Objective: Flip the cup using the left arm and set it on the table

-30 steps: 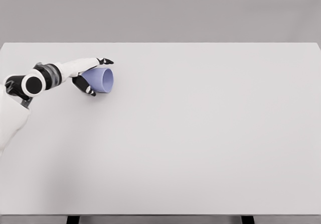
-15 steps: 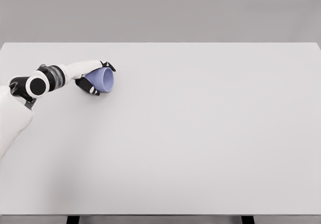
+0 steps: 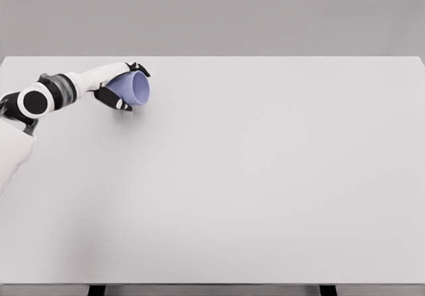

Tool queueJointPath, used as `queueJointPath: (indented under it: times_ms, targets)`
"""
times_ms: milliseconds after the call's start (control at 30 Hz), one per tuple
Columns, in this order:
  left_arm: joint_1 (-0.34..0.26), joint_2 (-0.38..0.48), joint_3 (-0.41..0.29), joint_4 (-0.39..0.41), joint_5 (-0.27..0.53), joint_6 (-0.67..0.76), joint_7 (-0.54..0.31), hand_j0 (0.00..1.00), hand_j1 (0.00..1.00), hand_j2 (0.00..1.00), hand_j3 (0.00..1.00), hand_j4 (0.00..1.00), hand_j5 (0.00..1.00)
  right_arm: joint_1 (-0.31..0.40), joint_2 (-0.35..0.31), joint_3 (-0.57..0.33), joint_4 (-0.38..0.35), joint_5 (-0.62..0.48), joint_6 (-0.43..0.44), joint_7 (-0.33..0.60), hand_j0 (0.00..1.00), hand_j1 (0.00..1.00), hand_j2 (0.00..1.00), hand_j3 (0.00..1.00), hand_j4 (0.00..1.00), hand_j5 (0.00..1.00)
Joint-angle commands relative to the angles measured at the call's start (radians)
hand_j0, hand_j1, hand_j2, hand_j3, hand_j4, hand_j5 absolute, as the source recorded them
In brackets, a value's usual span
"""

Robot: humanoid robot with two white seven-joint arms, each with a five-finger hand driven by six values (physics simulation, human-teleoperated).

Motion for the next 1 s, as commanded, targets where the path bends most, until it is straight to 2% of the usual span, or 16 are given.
queueJointPath:
  times_ms: [0,100,200,300,500,600,733,967]
  targets:
    - [0.000,-0.001,0.046,-0.001,0.065,-0.001,0.004,0.59,0.59,0.59,0.59,0.59,0.59,0.002,0.000,0.000,0.000,0.000,0.000,0.001,1.00,1.00,1.00,1.00,1.00,1.00]
    - [0.000,-0.009,0.096,0.003,0.152,-0.001,0.004,0.59,0.59,0.59,0.59,0.59,0.59,0.002,0.000,0.000,0.000,0.001,0.000,0.001,1.00,1.00,1.00,1.00,1.00,1.00]
    - [0.011,-0.044,0.165,0.005,0.175,-0.002,0.004,0.60,0.60,0.60,0.60,0.60,0.60,0.002,0.000,0.000,0.000,0.001,0.000,0.001,1.00,1.00,1.00,1.00,1.00,1.00]
    - [0.011,-0.054,0.183,0.051,0.246,-0.010,0.004,0.60,0.60,0.60,0.60,0.60,0.60,0.002,0.000,0.000,0.000,0.001,0.000,0.001,1.00,1.00,1.00,1.00,1.00,1.00]
    - [0.032,-0.057,0.192,0.098,0.462,-0.016,0.004,0.60,0.60,0.60,0.60,0.60,0.60,0.002,0.000,-0.001,0.000,0.000,0.000,0.001,1.00,1.00,1.00,1.00,1.00,1.00]
    - [0.077,-0.090,0.273,0.098,0.471,-0.030,0.004,0.60,0.60,0.60,0.60,0.60,0.60,0.002,0.000,0.000,0.000,0.000,0.000,0.001,1.00,1.00,1.00,1.00,1.00,1.00]
    - [0.098,-0.130,0.336,0.104,0.491,-0.036,0.004,0.60,0.60,0.60,0.60,0.60,0.60,0.002,0.000,0.000,0.000,0.001,0.000,0.001,1.00,1.00,1.00,1.00,1.00,1.00]
    - [0.135,-0.149,0.352,0.138,0.619,-0.039,0.004,0.61,0.61,0.61,0.61,0.61,0.61,0.002,0.000,0.000,0.000,0.000,0.000,0.001,1.00,1.00,1.00,1.00,1.00,1.00]
